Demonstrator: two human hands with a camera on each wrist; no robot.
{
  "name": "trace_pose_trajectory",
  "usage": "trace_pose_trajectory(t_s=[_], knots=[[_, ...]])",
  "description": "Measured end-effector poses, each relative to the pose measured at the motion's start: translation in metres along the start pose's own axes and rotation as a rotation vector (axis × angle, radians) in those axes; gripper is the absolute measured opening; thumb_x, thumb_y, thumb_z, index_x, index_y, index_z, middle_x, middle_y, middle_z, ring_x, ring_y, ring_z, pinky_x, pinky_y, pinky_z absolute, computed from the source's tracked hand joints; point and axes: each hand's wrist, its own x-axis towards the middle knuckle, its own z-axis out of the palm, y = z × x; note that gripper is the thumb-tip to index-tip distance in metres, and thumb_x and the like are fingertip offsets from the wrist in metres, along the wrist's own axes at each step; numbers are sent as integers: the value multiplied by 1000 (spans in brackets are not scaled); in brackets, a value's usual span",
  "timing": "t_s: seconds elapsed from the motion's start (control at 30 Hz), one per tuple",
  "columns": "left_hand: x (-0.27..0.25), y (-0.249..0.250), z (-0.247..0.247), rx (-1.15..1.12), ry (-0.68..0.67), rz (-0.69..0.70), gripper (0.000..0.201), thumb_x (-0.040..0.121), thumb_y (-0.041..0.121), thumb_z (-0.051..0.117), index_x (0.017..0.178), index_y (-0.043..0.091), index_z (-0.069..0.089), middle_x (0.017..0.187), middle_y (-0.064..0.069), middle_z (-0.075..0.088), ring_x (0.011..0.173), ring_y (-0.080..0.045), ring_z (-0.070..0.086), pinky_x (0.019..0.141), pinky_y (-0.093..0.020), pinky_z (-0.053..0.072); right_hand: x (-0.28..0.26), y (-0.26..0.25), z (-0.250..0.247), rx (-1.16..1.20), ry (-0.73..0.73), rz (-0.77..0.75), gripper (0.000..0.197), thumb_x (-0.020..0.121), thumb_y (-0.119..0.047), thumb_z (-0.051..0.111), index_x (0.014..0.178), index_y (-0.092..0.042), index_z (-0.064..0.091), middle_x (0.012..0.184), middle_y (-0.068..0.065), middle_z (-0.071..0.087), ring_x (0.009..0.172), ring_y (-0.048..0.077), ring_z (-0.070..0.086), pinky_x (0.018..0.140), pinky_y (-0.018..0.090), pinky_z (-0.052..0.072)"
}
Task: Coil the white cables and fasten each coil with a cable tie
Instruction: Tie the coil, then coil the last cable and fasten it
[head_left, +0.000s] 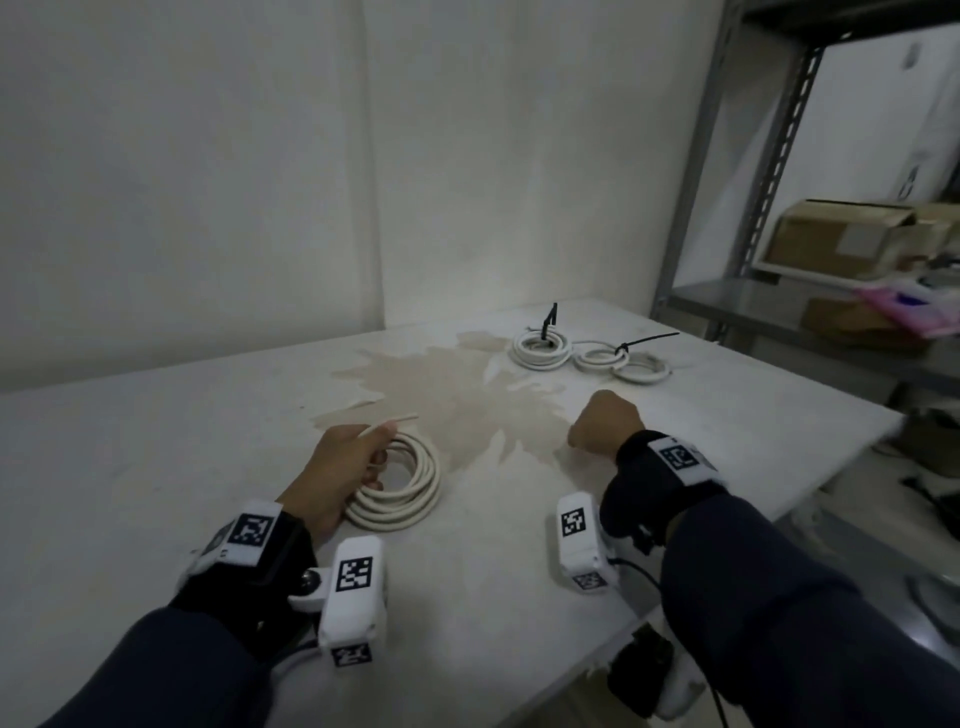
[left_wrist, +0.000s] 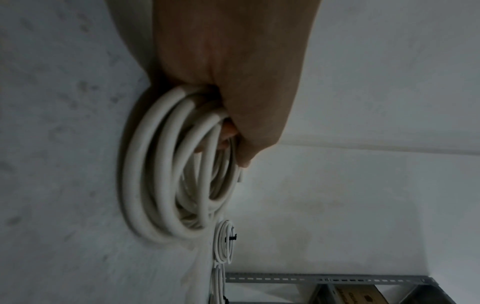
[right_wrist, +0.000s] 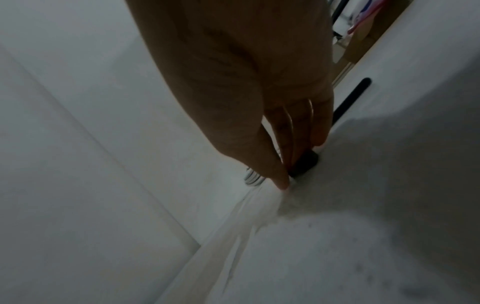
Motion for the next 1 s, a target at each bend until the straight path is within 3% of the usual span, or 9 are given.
trace_pose_trajectory(t_s=[0.13, 0.2, 0.3, 0.43, 0.5, 0.6, 0.7, 0.87, 1.0], knots=[[-2, 1, 0, 1, 3, 30, 8, 97, 17, 53, 103, 11, 52, 68, -8, 47, 55, -15, 39, 37, -18, 34, -3, -20, 6, 34, -66, -94, 9, 79, -8, 64, 85, -2, 66, 96, 11, 69, 93, 28, 64, 72, 30, 52], [-3, 2, -1, 16, -20, 55, 4, 98, 17, 52, 98, 13, 52, 69, -7, 46, 56, -15, 38, 38, -18, 34, -9, -35, 9, 141, -130, -175, 18, 77, -3, 64, 91, 3, 72, 90, 15, 72, 85, 30, 67, 74, 33, 57], [-5, 5, -9, 46, -37, 57, 16, 99, 18, 50, 86, 11, 55, 64, -5, 42, 53, -15, 35, 39, -16, 32, -29, -64, 10, 463, -153, -257, 14, 81, 3, 61, 91, -3, 70, 69, 8, 63, 60, 16, 57, 50, 19, 45], [-10, 10, -40, 38, -33, 27, 2, 97, 20, 53, 98, 18, 54, 73, -9, 48, 59, -16, 39, 39, -18, 34, -51, -107, 21, 837, -247, -333, 29, 84, 1, 59, 110, -9, 67, 100, 13, 67, 74, 15, 55, 49, 12, 41], [-15, 10, -62, 62, -24, 46, 7, 97, 20, 54, 101, 25, 51, 76, -11, 48, 61, -17, 39, 40, -19, 35, -60, -129, 29, 1005, -342, -354, 27, 85, -1, 58, 108, -12, 68, 96, 6, 69, 71, 12, 55, 59, 18, 42], [-24, 12, -94, 67, 28, 73, 5, 97, 18, 53, 92, 17, 54, 76, -10, 45, 60, -15, 38, 39, -17, 35, -70, -159, 46, 1208, -453, -362, 12, 88, -10, 62, 96, -13, 71, 90, 2, 70, 69, 13, 54, 63, 22, 38], [-31, 8, -124, 53, 110, 62, 13, 97, 19, 54, 85, 13, 55, 75, -10, 45, 59, -16, 37, 40, -17, 35, -76, -186, 63, 1293, -420, -366, 7, 89, -13, 65, 93, -13, 70, 89, 2, 71, 65, 12, 55, 63, 22, 40], [-39, 2, -150, -45, 147, 10, 17, 97, 20, 54, 85, 8, 52, 65, -7, 41, 44, -11, 30, 37, -15, 29, -79, -217, 84, 1521, -512, -267, 27, 83, -6, 70, 103, -19, 56, 89, 5, 73, 60, 11, 59, 57, 21, 42], [-38, 2, -150, 17, 155, 45, 18, 97, 23, 53, 87, 8, 51, 63, -6, 42, 38, -6, 32, 37, -16, 29, -82, -226, 96, 1639, -627, -247, 36, 82, 0, 69, 104, -19, 48, 91, 7, 74, 69, 18, 68, 55, 19, 50]])
